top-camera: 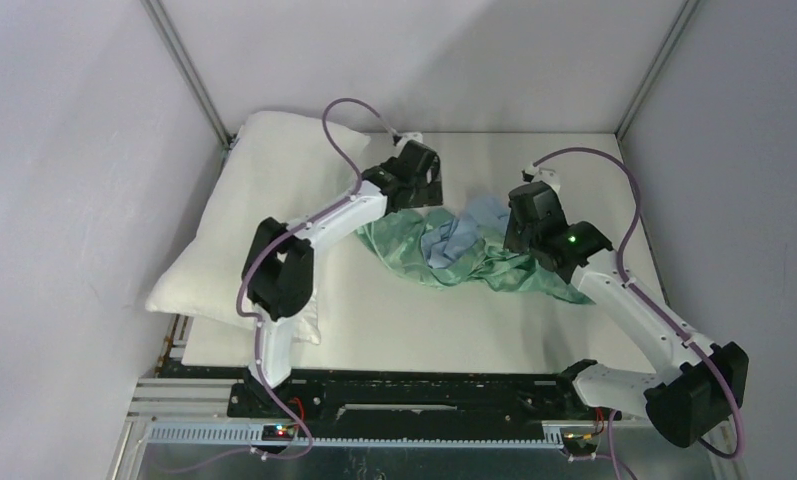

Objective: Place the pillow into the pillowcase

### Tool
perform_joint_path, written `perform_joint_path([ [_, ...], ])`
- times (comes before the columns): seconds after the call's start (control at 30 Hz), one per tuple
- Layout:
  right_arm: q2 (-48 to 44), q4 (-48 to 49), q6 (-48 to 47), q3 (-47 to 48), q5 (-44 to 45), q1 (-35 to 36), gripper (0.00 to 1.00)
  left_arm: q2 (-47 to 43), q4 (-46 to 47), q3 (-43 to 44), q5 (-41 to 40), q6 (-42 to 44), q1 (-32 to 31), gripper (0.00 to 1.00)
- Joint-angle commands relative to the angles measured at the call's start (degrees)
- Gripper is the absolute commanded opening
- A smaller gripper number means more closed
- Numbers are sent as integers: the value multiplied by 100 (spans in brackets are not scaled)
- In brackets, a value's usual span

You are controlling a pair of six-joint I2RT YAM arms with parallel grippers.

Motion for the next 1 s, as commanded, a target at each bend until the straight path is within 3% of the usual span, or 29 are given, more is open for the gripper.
perform_joint_path([
  [0.0,-230,-60,136,-46,-27,-46,0,1,106,169,262,201,-395,89],
  [0.27,-549,-237,136,-40,131,-98,0,794,5,567,296,295,-580,90],
  [0.43,-626,-345,136,-40,160,-142,0,1262,-142,894,42,388,-584,85],
  [0.53,-683,-356,104,-37,158,-206,0,1273,-166,991,-194,417,-540,70],
  [0.6,-745,-354,53,-35,146,-311,0,1158,-185,1020,-284,413,-474,44],
  [0.63,-782,-356,27,-34,130,-396,0,1044,-198,1020,-328,413,-431,24],
  [0.7,-863,-345,-47,-26,56,-640,0,702,-151,954,-414,481,-351,6],
  [0.77,-883,-355,-153,76,12,-933,0,312,-197,967,-552,601,-243,0],
  [0.97,-781,-126,-386,996,-359,-2112,0,-1062,-416,1215,-885,1041,159,0],
])
